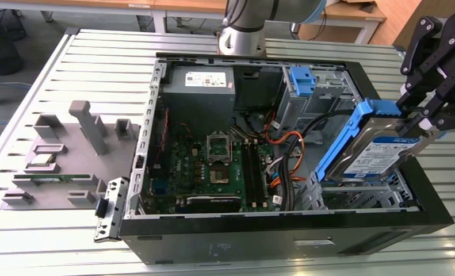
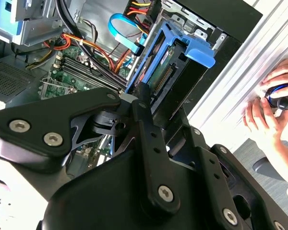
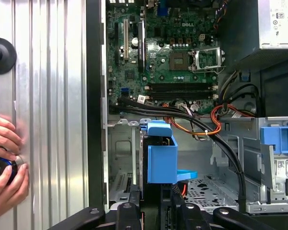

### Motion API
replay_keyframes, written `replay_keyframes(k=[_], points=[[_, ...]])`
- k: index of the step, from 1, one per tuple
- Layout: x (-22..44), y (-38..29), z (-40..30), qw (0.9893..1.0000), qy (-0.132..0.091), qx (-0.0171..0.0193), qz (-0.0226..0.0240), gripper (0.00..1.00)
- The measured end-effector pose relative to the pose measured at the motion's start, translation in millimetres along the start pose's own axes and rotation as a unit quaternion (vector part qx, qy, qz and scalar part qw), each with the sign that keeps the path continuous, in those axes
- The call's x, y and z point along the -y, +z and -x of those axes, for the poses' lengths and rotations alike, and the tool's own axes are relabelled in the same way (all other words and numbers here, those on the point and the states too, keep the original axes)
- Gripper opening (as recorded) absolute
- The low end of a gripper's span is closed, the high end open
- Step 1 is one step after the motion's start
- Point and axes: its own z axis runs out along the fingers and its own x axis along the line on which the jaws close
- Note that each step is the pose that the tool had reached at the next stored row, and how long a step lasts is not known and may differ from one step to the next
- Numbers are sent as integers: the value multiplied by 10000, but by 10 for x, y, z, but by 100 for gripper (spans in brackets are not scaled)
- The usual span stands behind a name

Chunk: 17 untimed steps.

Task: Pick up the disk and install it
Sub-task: 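Insert the disk into the insertion slot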

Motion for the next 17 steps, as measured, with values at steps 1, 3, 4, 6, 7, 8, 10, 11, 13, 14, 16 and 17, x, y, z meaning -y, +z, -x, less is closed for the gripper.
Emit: replay_keyframes(k=[1, 3, 4, 6, 7, 8, 10, 11, 13, 14, 16, 17], points=[[0, 7, 0, 10000, 0, -1, -1, 35], [1, 23, -1, 10000, -1, -2, -4, 35], [2, 31, -1, 10000, -1, -4, -6, 35], [2, 53, -1, 10000, -1, -1, -8, 35], [1, 70, -4, 10000, 0, 7, -9, 35], [1, 68, -3, 10000, 0, 3, -10, 35], [1, 64, -2, 10000, 0, -1, -10, 35], [1, 64, -2, 10000, 0, -1, -10, 35], [1, 64, -2, 10000, 0, -1, -10, 35], [1, 64, -2, 10000, 0, -1, -10, 35], [2, 75, -2, 10000, 0, 0, -11, 35], [2, 86, -2, 10000, -1, -1, -13, 35]])
